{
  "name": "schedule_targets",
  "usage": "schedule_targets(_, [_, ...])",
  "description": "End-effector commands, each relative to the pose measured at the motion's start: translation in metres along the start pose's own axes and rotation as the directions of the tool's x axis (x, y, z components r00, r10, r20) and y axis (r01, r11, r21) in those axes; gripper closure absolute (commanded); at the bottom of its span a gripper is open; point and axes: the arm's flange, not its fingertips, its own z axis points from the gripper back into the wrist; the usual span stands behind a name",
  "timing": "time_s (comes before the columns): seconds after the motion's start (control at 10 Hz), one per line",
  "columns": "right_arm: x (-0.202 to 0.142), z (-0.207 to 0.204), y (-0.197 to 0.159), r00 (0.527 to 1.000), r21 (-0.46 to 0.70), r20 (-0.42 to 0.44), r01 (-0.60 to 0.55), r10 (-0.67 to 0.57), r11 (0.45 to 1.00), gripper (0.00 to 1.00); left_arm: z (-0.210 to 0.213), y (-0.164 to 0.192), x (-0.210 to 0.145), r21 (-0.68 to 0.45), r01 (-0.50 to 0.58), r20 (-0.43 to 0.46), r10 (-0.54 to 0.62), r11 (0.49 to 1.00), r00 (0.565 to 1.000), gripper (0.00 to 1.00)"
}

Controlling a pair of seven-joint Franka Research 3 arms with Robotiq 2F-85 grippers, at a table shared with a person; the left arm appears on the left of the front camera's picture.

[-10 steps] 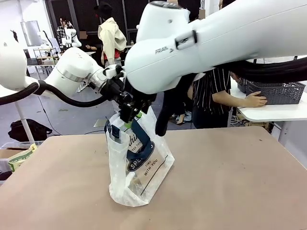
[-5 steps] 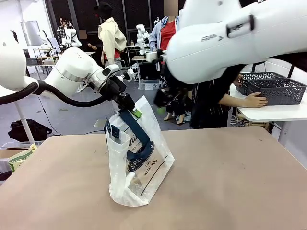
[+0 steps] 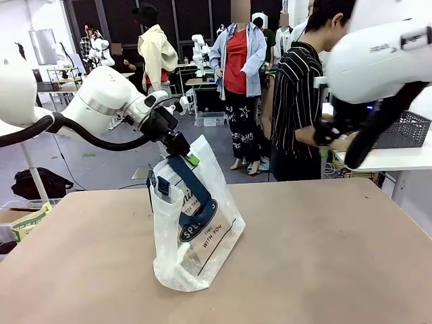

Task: Transfer purchased items from the store into the shopping bag.
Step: Move the Reusable shopping bag to the right side of the table.

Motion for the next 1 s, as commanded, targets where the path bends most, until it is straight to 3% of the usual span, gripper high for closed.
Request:
schedule_targets(0.0, [-0.016, -0.032, -0.03, 0.983, -0.016, -0.09, 0.16, -0.161, 0.987, 0.0, -0.002, -0.004, 0.002, 0.099, -0.011, -0.026, 0.013, 0.995, 1.0, 1.0])
schedule_targets(0.3, [-0.049, -0.091, -0.093, 0.934, 0.057, -0.169, 0.328, -0.315, 0.943, 0.0, -0.002, -0.009, 0.004, 0.13, 0.011, -0.041, -0.006, 0.991, 0.999, 1.0])
schedule_targets(0.5, [-0.056, -0.106, -0.1, 0.929, 0.096, -0.161, 0.349, -0.332, 0.932, 0.0, -0.004, -0.009, 0.004, 0.175, 0.021, -0.044, -0.014, 0.984, 0.999, 1.0])
schedule_targets(0.6, [-0.051, -0.1, -0.086, 0.944, 0.102, -0.131, 0.316, -0.303, 0.943, 0.0, -0.004, -0.011, 0.005, 0.237, 0.005, -0.044, 0.006, 0.971, 0.999, 1.0])
schedule_targets(0.7, [-0.058, -0.104, -0.107, 0.919, 0.047, -0.204, 0.354, -0.338, 0.934, 0.0, -0.002, -0.017, 0.006, 0.303, -0.004, -0.038, 0.016, 0.953, 0.999, 1.0])
schedule_targets(0.9, [-0.058, -0.104, -0.107, 0.919, 0.047, -0.204, 0.354, -0.338, 0.934, 0.0, 0.009, -0.036, 0.002, 0.411, -0.02, -0.044, 0.042, 0.912, 0.998, 1.0])
